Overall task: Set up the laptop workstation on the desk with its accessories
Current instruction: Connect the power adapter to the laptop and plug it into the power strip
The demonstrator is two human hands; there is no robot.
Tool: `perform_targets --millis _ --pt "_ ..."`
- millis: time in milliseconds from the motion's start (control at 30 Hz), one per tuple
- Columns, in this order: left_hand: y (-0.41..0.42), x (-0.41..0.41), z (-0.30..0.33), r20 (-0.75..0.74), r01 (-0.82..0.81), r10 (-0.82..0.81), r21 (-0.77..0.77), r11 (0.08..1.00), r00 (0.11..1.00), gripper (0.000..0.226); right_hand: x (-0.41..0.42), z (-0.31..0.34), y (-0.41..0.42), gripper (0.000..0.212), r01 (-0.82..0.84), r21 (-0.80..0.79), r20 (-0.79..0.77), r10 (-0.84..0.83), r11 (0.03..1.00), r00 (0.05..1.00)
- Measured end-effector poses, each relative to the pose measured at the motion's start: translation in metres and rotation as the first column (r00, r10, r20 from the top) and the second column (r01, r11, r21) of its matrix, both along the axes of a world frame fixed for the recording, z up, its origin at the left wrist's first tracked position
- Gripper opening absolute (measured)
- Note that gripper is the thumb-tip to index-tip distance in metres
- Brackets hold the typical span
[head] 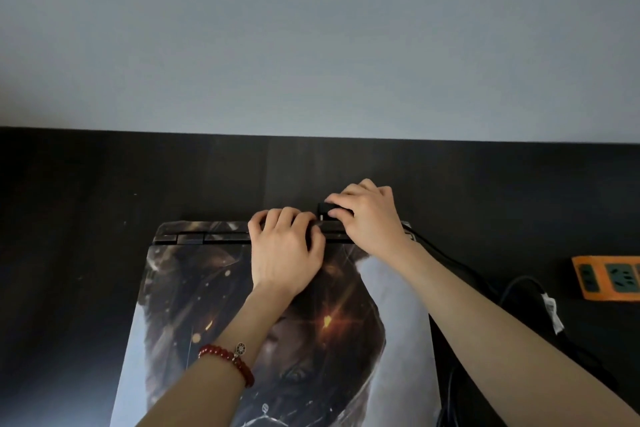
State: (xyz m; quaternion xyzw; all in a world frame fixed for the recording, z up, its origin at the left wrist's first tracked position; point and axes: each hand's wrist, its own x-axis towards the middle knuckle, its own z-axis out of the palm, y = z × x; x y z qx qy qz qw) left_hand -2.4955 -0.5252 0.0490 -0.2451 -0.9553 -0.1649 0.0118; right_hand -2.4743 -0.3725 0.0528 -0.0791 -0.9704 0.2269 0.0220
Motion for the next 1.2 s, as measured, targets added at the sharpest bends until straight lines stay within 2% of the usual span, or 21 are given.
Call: perform_targets --millis 300,533,667,800,967,1100,1200 --pt "0.000 0.002 0.000 -0.002 -0.056 0.056 0.011 0.998 0.998 0.032 -0.007 0.009 0.000 0.026 -0.039 0.043 0.178 0.031 0.998 0.984" --pt "-0.001 0.002 0.000 0.017 -0.058 0.058 0.012 0.998 0.998 0.032 -0.007 0.013 -0.001 0.024 -0.016 -0.002 0.187 0.016 1.000 0.982" --pt "-0.002 0.001 -0.001 0.002 0.008 -0.008 0.001 1.000 1.000 0.032 -0.004 0.013 -0.001 0.023 -0.009 0.013 0.161 0.007 1.000 0.987" --pt "0.001 0.000 0.000 0.003 0.014 -0.014 -0.030 0.999 1.000 0.035 -0.007 0.012 -0.001 0.024 -0.034 0.001 0.207 0.033 0.999 0.978" --pt "0.003 0.003 0.002 0.007 -0.048 0.049 -0.102 0.994 0.999 0.037 0.005 0.008 -0.008 0.044 -0.034 0.069 0.110 0.027 0.997 0.994" --pt "0.004 0.003 0.003 0.023 -0.063 0.066 -0.134 0.989 0.998 0.039 0.009 0.004 -0.009 0.038 -0.040 0.128 0.018 0.038 0.991 0.999" --pt "0.004 0.003 0.005 0.017 -0.069 0.072 -0.142 0.987 0.997 0.038 0.008 0.004 -0.007 0.038 -0.068 0.116 0.024 0.065 0.991 0.998"
